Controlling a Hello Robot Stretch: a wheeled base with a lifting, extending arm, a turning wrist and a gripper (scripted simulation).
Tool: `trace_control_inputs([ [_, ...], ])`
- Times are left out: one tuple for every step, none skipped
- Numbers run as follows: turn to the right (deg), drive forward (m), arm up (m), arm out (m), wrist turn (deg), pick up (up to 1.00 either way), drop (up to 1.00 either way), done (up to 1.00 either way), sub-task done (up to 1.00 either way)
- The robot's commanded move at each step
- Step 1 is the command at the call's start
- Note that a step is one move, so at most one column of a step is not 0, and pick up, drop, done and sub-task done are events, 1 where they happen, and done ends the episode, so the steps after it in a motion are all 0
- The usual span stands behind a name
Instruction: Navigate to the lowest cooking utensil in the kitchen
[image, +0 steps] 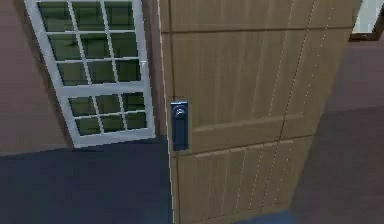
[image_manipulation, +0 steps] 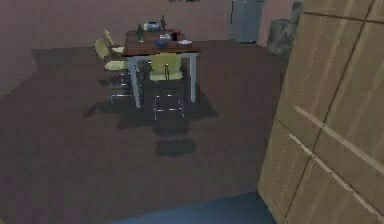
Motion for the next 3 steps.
trace_control_inputs([
  [45.0, 0.00, 0.00, 0.00, 0.0, 0.00, 0.00, 0.00, 0.00],
  [18.0, 0.00, 0.00, 0.00, 0.0, 0.00, 0.00, 0.00, 0.00],
  [0.0, 1.00, 0.00, 0.00, 0.0, 0.00, 0.00, 0.00, 0.00],
])
